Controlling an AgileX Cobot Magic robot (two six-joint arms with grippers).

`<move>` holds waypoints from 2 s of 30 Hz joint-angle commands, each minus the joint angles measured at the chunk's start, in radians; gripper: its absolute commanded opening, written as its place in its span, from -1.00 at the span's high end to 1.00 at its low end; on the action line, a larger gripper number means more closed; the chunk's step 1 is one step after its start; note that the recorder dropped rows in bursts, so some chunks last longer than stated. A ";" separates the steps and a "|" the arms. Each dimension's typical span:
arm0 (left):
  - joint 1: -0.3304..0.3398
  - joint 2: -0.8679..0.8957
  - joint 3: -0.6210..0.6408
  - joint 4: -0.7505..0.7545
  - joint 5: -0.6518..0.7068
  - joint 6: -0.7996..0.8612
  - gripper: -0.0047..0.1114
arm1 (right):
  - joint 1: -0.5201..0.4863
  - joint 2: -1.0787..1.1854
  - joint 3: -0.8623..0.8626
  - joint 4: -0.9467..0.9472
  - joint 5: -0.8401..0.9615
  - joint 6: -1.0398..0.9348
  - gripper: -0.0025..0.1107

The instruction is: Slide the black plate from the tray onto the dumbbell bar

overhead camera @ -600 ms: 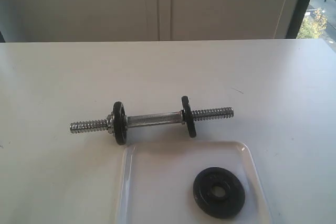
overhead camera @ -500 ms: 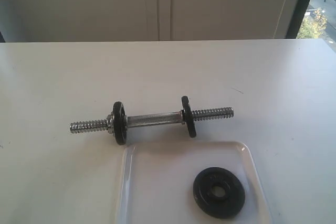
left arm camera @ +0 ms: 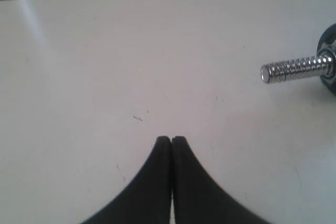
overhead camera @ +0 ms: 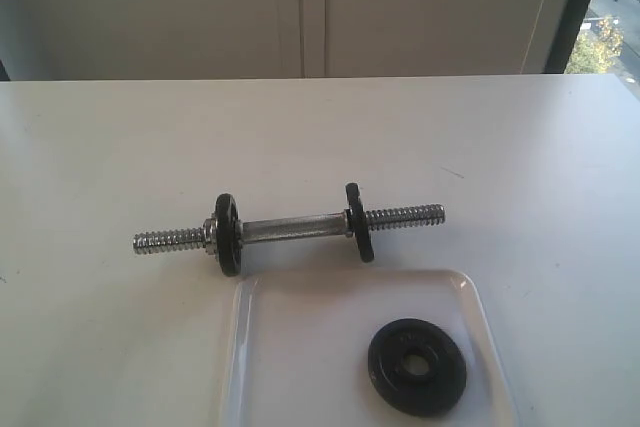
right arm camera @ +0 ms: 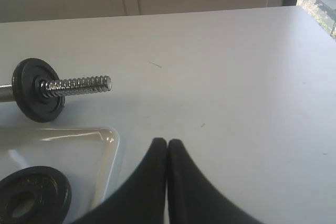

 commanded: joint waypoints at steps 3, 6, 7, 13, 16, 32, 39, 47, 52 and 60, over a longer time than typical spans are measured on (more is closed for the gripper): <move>-0.004 -0.005 0.004 -0.010 -0.200 -0.004 0.92 | 0.002 -0.005 0.000 -0.001 -0.003 0.001 0.96; -0.004 -0.005 0.004 -0.010 -0.265 -0.004 0.92 | 0.002 -0.005 0.000 -0.001 -0.003 0.001 0.96; -0.004 -0.005 0.004 -0.010 -0.292 -0.004 0.92 | 0.002 -0.005 0.000 -0.001 -0.003 0.001 0.96; -0.004 -0.005 0.004 -0.010 -0.479 -0.009 0.92 | 0.002 -0.005 0.000 -0.001 -0.003 0.001 0.96; -0.004 -0.005 0.004 -0.010 -0.649 -0.048 0.92 | 0.002 -0.005 0.000 -0.001 -0.003 0.001 0.96; -0.004 -0.005 0.004 -0.116 -1.086 -0.401 0.92 | 0.002 -0.005 0.000 -0.001 -0.003 0.001 0.96; -0.004 -0.005 0.004 -0.132 -1.063 -0.545 0.92 | 0.002 -0.005 0.000 -0.001 -0.003 0.001 0.96; -0.004 -0.005 0.004 -0.198 -1.088 -0.633 0.92 | 0.002 -0.005 0.000 -0.001 -0.003 0.001 0.96; -0.004 -0.005 -0.064 -0.247 -1.034 -0.663 0.92 | 0.002 -0.005 0.000 -0.001 -0.003 0.001 0.96; -0.004 0.135 -0.276 -0.203 -0.778 -0.539 0.92 | 0.002 -0.005 0.000 -0.001 -0.003 0.001 0.96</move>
